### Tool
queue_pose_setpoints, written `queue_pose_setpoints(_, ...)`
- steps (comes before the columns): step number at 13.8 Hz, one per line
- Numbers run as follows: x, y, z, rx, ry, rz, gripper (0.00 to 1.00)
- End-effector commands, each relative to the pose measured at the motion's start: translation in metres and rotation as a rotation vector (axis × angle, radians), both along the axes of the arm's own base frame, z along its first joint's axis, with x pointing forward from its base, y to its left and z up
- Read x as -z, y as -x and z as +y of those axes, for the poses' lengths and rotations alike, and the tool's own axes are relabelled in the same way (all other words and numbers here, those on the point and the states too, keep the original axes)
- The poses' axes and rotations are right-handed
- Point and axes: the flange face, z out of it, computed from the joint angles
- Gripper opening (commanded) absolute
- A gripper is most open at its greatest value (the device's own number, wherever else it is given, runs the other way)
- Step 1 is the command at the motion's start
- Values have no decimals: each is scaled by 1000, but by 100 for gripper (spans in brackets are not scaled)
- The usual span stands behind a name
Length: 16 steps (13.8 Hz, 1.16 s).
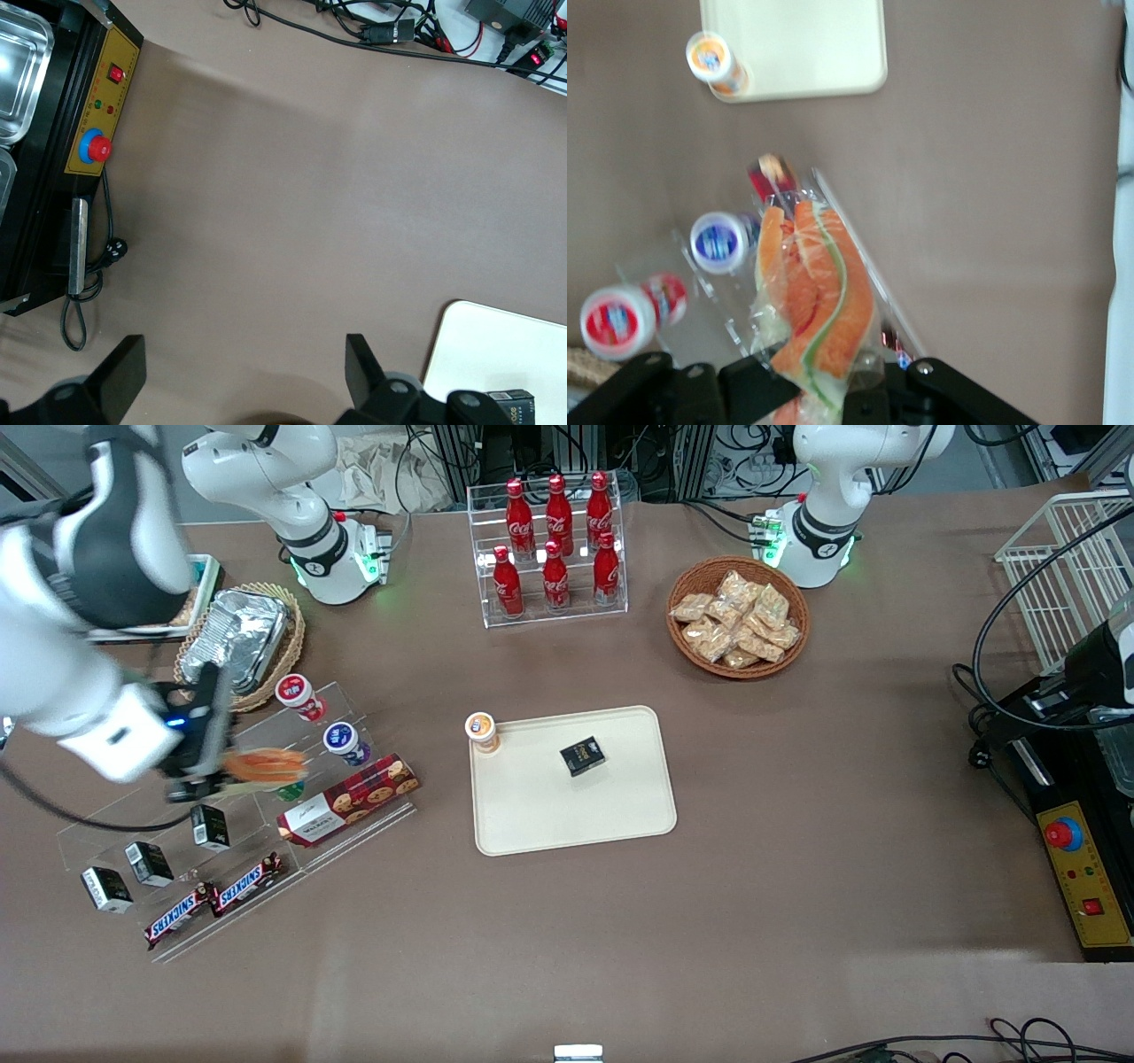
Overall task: Place sandwich on tray
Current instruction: 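Lift the sandwich and carry it over the cream tray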
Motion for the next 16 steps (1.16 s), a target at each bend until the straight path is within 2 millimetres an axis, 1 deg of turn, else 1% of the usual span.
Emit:
queue_pose_setpoints(1,2,4,79,1,-70,14,0)
queue_pose_setpoints(2,8,5,101,23,-73,15,0)
queue_pose_setpoints(4,24,14,161,6,-70,-11,0)
queue_pose_setpoints(5,36,17,187,18,-66,-20,0)
queue_pose_setpoints(7,66,30,244,27,-60,-42,0)
queue_pose_setpoints(8,81,35,269,30,-62,-65,0)
queue_pose_setpoints(10,122,42,307,63,-48,-66,0)
queue_pose_setpoints(12,160,53,357,32,-17,-70,0)
queue_pose_setpoints(14,198,42,382,39,-6,-101,0)
queue_pose_setpoints(15,214,37,391,35,-15,-131,0)
queue_pose_setpoints(16,230,33,395,34,-25,-161,0)
